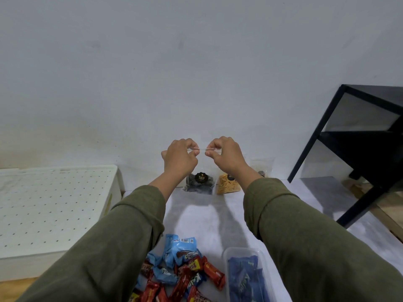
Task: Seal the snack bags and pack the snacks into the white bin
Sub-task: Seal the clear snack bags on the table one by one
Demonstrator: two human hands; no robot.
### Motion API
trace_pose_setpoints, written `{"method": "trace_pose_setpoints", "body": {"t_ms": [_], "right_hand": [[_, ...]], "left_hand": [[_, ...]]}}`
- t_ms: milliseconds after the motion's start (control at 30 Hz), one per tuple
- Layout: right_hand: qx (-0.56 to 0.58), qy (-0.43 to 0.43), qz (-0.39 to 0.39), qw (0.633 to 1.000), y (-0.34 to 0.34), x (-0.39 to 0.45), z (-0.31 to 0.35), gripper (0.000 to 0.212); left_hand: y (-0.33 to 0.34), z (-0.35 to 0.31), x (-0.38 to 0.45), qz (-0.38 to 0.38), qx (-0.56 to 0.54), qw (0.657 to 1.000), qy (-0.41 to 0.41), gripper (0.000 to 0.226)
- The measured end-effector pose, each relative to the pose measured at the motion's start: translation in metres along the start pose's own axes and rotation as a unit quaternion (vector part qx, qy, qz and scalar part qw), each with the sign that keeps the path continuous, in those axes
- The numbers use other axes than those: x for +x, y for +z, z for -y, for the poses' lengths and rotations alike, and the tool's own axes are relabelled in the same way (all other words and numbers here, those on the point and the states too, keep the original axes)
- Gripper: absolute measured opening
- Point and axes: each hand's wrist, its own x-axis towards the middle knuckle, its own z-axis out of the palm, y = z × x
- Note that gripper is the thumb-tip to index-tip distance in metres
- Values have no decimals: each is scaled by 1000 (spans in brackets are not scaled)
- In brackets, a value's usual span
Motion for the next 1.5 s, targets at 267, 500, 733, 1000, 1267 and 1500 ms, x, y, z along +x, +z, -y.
{"method": "trace_pose_setpoints", "body": {"t_ms": [267,500,733,1000,1267,1500], "right_hand": [[-32,15,-8,999,-4,-2,3,7],[18,18,-13,1000,-6,-8,2,12],[61,57,-24,996,-8,-9,-2,4],[48,35,-42,997,-13,-11,-7,12],[52,58,-33,996,-22,-13,-13,12],[71,73,-40,994,-33,-16,-22,10]], "left_hand": [[1,-2,-5,17,19,998,52,9],[-2,-7,-3,2,38,999,16,12],[6,-5,-6,17,46,997,57,9],[13,-17,-1,-2,77,996,46,12],[23,-21,0,-11,59,998,33,11],[26,-25,2,-2,49,997,58,14]]}}
